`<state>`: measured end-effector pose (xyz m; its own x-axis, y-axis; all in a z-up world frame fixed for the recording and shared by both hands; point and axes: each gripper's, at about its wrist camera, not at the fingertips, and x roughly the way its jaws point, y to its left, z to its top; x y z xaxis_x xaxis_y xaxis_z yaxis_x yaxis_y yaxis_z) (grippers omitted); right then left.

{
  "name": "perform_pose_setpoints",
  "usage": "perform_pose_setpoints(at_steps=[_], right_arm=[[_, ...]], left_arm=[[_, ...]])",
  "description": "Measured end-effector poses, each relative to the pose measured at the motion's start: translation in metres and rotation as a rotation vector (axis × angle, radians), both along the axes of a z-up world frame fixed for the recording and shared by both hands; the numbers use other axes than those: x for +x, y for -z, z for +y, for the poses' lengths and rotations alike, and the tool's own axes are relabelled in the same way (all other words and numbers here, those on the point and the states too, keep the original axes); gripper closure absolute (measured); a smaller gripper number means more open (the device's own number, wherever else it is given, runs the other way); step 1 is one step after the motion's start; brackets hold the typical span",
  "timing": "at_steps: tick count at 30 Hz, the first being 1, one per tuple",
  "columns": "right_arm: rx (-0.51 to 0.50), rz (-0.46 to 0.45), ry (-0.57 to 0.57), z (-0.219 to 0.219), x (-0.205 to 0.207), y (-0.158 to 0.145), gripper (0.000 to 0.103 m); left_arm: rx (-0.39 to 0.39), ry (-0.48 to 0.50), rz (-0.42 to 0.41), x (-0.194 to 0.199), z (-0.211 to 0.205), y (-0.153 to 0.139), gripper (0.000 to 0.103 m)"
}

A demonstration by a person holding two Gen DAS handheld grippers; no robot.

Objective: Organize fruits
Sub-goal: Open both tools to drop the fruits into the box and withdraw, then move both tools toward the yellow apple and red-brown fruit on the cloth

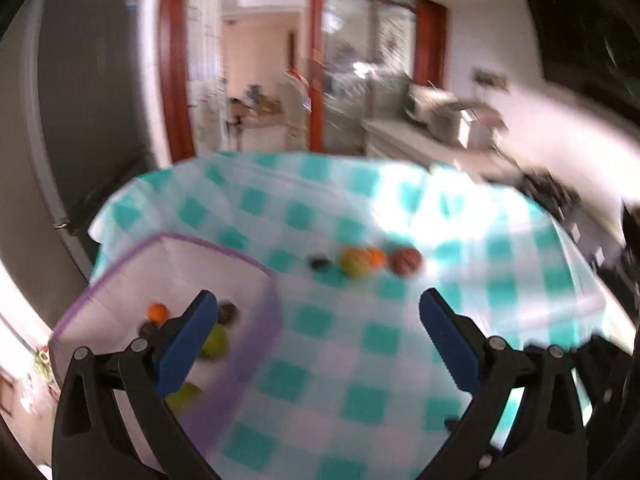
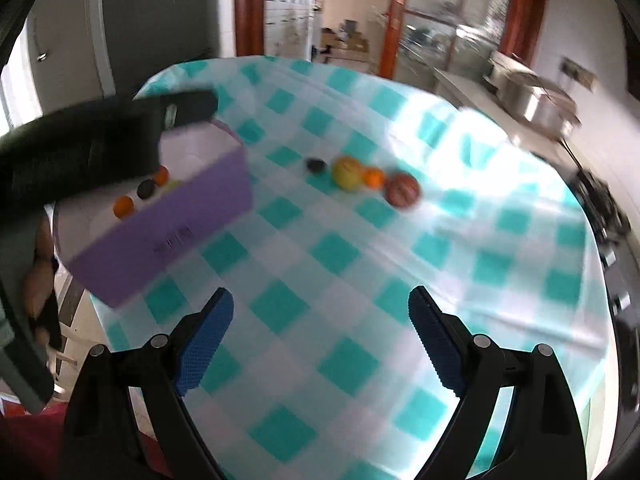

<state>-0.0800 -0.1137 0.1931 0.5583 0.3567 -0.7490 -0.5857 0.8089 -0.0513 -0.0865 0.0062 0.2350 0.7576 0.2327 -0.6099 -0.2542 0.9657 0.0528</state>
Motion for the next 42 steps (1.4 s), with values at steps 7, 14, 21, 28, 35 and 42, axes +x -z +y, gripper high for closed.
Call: perform_pose_setpoints(at_steps=[7, 14, 21, 28, 35, 42], right_arm=[[0.056, 0.058, 0.138, -0.091, -0.005, 0.023, 0.016], [0.111, 0.097, 0.223, -0.136, -0.008, 0.031, 0.016], [0.116, 0.125, 0.255, -0.154, -0.004, 0.045, 0.016], [0.106, 0.151, 0.258, -0.144, 0.010, 0.056, 0.016], [0.070, 0.196, 0.263, -0.118, 0.042, 0.077, 0.016], [0.028, 0.254, 0.269, -0.074, 0.096, 0.103, 0.016]], left_arm=[[0.073, 0.165, 0.112, -0.007, -0.085, 0.034, 0.002], [0.105, 0.248, 0.159, -0.005, -0.128, 0.041, 0.002], [0.087, 0.254, 0.223, 0.005, -0.136, 0.056, 0.002], [0.065, 0.241, 0.274, 0.023, -0.124, 0.073, 0.002], [0.046, 0.250, 0.340, 0.057, -0.096, 0.104, 0.002], [-0.028, 0.178, 0.411, 0.108, -0.032, 0.137, 0.002]])
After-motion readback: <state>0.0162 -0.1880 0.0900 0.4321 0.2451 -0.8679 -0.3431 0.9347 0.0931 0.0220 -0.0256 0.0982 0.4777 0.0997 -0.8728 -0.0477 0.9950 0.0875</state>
